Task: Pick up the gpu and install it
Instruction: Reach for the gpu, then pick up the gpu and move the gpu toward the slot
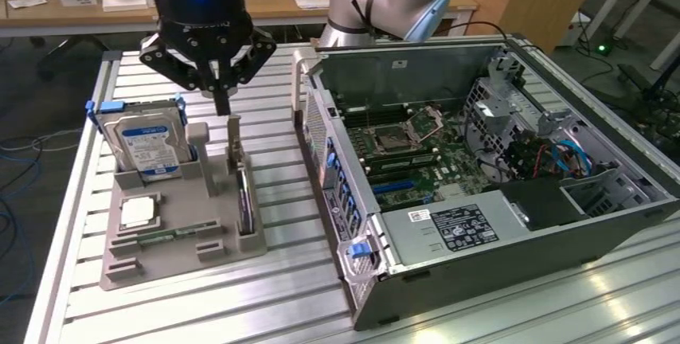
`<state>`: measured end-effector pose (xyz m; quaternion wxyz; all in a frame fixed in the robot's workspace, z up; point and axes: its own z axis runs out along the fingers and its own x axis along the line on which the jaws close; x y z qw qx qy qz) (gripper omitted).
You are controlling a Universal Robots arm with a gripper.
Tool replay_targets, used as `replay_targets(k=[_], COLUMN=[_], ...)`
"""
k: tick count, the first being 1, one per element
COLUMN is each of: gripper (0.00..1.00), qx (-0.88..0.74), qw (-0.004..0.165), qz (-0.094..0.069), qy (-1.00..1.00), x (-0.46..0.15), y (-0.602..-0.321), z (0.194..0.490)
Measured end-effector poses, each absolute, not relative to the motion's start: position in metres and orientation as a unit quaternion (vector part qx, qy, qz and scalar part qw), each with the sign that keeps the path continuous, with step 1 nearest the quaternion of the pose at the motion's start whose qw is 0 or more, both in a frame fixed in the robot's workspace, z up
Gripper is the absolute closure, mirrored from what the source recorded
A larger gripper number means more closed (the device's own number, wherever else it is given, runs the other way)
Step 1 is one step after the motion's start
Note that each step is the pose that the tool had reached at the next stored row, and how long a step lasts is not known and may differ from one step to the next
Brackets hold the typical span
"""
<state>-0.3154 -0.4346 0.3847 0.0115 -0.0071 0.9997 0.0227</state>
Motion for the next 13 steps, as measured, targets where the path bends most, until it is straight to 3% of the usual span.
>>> replay_targets(k=[13], gripper=[0.89], qx=[-0.007], qw=[0.011], qz=[0.023], qy=[1.000], x=[-0.3155], y=[-0.4346], z=[0.3847])
